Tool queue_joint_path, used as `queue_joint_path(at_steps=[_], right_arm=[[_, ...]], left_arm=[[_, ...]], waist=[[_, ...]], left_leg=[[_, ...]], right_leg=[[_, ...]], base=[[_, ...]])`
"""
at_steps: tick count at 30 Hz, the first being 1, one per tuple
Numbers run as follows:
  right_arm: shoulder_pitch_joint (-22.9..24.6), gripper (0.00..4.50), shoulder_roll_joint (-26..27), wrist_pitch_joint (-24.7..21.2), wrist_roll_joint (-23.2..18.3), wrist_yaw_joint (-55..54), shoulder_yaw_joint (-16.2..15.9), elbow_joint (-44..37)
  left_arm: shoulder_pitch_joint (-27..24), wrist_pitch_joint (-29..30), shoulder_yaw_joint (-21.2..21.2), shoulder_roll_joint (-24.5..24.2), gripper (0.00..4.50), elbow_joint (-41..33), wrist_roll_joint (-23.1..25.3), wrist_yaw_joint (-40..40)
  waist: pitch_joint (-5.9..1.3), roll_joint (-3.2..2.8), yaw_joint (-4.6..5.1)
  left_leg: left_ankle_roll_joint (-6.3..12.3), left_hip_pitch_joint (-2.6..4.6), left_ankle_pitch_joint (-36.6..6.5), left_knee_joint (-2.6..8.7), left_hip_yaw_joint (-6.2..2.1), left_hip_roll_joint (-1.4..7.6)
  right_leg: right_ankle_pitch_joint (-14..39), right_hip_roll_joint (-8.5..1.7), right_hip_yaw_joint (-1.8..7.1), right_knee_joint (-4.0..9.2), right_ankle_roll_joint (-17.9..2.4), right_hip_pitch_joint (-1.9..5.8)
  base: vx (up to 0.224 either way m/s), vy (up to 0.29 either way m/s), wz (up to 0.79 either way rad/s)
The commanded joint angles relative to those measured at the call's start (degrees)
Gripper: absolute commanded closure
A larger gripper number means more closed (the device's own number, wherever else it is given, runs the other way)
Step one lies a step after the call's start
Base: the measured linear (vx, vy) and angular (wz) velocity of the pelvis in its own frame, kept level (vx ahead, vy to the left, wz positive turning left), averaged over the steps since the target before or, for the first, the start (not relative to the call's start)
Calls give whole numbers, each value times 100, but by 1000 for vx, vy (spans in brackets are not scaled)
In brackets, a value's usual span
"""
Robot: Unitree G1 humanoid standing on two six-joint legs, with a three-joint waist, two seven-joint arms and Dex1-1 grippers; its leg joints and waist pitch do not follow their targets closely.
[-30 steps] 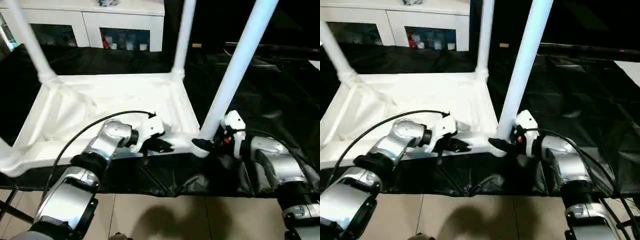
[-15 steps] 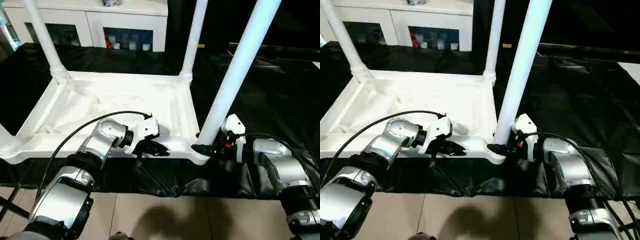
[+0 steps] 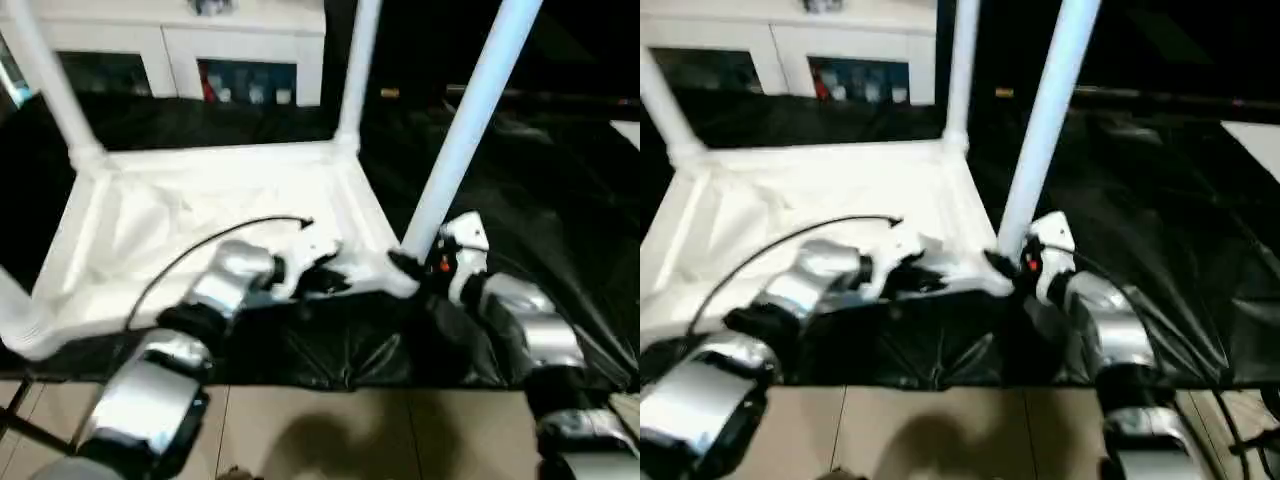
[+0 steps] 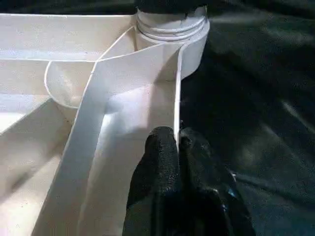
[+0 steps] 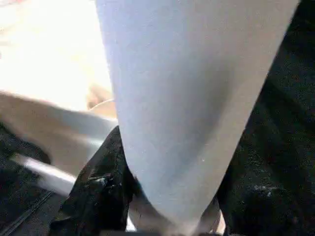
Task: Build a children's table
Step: Rotate leg to tighten
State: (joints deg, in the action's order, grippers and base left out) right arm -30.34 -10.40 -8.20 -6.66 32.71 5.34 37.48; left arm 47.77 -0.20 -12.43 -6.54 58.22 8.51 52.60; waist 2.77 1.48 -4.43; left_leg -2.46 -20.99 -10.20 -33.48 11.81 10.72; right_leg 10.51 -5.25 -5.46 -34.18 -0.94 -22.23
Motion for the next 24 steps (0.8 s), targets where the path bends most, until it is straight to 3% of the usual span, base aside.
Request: queue_joint_path(at_steps=[1,3,8,9,12,18,24], right_arm=[[-75,257,628,-176,-78,-263,-347,383],[-303,257,877,-87,8,-992,-182,767],[-494,257,1109,195,150,-1329,-162,1077],[-522,201,1156,252,171,-1332,-171,1098],[-565,181,1225,284,64,-1155,-121,1093],[-608,119,1001,432,192,-875,-257,1137],[-462,119,587,405,225,232,-470,934]], left_arm=[[339,70,143,513,450,-35,-145,-739],[419,119,166,672,450,46,-110,-1156],[434,81,136,813,450,62,-59,-1292],[426,68,119,822,450,59,-53,-1269],[389,22,106,793,450,30,-64,-1131],[288,-186,66,636,450,-65,-175,-636],[127,-342,36,408,450,-244,-268,40]], waist=[[-337,1,27],[-340,9,34],[-363,21,61],[-353,28,72],[-345,22,80],[-353,10,101],[-363,24,118]], left_leg=[[5,114,-1344,434,-183,338],[48,106,-1256,421,-172,327],[230,80,-998,401,-160,312],[257,80,-1036,402,-155,308],[295,84,-1142,411,-163,319],[290,81,-1115,409,-162,320],[491,56,-941,376,-151,306]], right_leg=[[1322,-469,349,427,-1262,182],[1225,-471,355,425,-1272,194],[780,-463,345,379,-1360,230],[846,-458,340,397,-1350,237],[1014,-463,343,415,-1309,237],[884,-460,347,398,-1347,240],[570,-453,338,362,-1484,276]], base=[[0,0,0],[0,0,0],[0,0,0],[0,0,0],[0,0,0],[0,0,0],[0,0,0]])
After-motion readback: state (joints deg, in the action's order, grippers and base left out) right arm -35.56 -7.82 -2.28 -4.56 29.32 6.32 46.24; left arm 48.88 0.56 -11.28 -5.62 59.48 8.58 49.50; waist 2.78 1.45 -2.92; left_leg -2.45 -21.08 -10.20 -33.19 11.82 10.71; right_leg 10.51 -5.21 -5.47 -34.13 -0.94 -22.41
